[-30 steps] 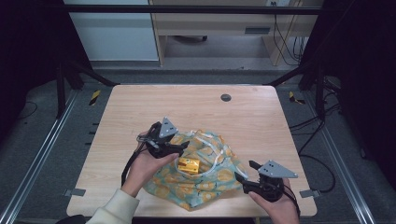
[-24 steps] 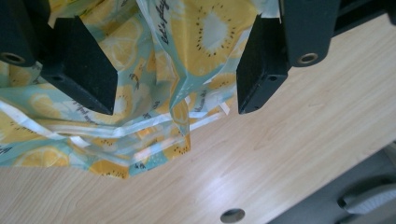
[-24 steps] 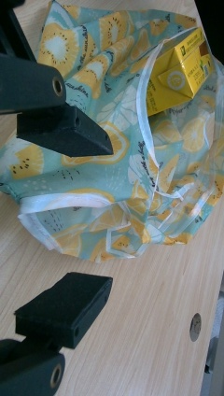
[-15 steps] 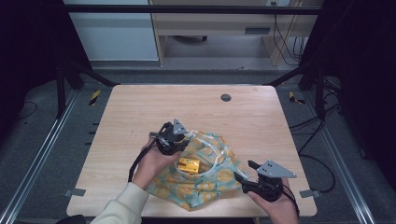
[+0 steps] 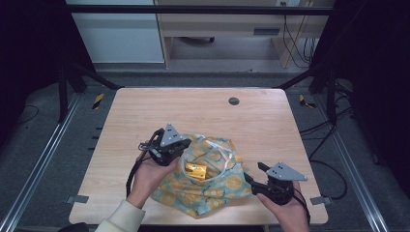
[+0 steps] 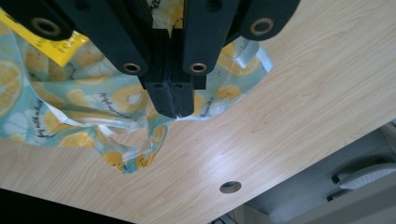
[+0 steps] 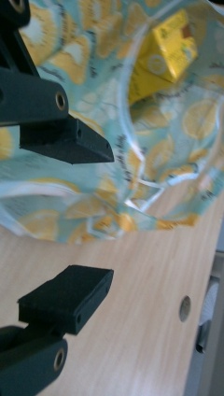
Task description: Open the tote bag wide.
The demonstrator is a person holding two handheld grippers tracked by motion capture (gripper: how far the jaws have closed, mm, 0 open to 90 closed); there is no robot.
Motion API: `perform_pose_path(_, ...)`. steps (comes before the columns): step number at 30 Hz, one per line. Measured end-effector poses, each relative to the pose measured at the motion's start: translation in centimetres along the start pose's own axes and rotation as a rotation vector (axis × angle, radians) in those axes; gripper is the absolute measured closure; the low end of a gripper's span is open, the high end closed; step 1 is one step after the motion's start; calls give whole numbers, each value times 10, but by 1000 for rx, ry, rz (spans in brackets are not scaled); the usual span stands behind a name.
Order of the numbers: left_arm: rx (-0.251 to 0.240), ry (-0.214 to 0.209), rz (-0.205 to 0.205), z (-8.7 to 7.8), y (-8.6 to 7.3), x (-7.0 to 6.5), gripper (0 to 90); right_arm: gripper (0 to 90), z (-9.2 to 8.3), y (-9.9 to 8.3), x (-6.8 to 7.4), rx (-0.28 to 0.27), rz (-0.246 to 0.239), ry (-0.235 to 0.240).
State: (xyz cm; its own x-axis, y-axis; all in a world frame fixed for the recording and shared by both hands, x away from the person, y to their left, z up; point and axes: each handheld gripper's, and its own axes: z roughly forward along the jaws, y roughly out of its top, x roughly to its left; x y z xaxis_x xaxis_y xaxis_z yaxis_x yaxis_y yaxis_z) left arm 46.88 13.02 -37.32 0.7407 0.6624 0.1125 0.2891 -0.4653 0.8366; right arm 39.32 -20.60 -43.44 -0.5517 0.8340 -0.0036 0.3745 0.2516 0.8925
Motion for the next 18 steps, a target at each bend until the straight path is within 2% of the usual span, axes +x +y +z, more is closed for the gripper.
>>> perform_pose_path(5,-22,-19,5,-6,1,-3,900,428,14,27,-5,0,-25,17)
perform_pose_path(6,-25,-18,6,-7,1,-3,900,427,27,36,-7,15,-33,24)
perform_pose_path(9,-32,-20,5,-8,2,-3,900,425,50,43,-12,50,-31,46)
perform_pose_path(10,-32,-23,5,-9,2,-3,900,425,50,43,-12,50,-31,46)
perform_pose_path(11,-34,-24,3,-9,2,-3,900,426,65,46,-16,75,-17,59)
perform_pose_path(12,-38,-25,2,-10,2,-3,900,426,65,46,-16,75,-17,59)
perform_pose_path(13,-42,-26,1,-10,2,-2,900,430,72,46,-18,87,-14,62)
perform_pose_path(16,-53,-27,-3,-14,2,-1,900,480,91,46,-22,123,-17,84)
perform_pose_path(18,-59,-28,-5,-16,1,-1,900,611,99,46,-24,140,-16,96)
